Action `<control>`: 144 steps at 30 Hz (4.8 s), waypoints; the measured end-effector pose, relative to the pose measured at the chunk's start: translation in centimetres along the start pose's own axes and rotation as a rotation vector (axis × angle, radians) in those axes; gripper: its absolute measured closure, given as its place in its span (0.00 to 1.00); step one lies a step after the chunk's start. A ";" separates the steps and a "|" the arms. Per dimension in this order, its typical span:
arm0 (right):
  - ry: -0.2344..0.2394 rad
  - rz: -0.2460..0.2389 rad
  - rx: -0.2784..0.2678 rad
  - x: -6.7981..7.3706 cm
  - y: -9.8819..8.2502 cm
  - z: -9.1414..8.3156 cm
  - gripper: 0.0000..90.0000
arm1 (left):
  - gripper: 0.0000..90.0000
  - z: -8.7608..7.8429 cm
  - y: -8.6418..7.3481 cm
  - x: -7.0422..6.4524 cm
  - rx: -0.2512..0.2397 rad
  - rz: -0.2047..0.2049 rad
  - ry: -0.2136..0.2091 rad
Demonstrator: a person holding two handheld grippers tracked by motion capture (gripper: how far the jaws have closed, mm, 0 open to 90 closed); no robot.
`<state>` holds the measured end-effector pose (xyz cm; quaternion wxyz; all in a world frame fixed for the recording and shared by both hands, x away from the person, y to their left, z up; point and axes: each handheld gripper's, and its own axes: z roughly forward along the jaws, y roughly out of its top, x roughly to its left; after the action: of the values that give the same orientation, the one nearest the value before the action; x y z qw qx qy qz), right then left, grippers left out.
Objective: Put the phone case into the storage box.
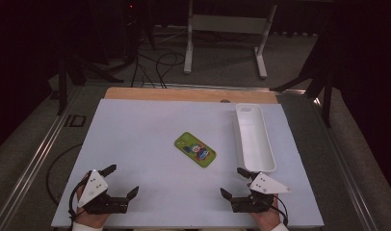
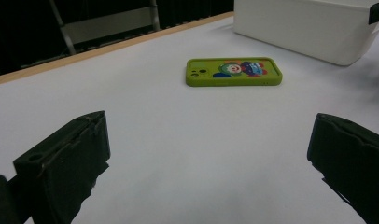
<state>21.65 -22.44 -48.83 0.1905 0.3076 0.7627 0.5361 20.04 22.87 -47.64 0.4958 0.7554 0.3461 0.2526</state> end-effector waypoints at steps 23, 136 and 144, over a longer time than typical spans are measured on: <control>0.002 -0.003 -0.003 0.2 0.0 0.1 0.11 | 0.00 0.1 0.2 0.0 0.001 -0.009 0.018; 0.000 -0.015 0.006 0.5 0.2 0.7 0.11 | 0.07 12.8 9.7 -2.4 0.116 0.054 -0.152; -0.002 -0.019 0.010 0.6 0.1 0.7 0.11 | 0.17 14.9 10.4 -4.2 0.136 0.100 -0.156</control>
<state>21.70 -21.56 -48.97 0.1948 0.3017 0.7680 0.5303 31.04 8.28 -43.91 0.4554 0.8210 0.2847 0.1936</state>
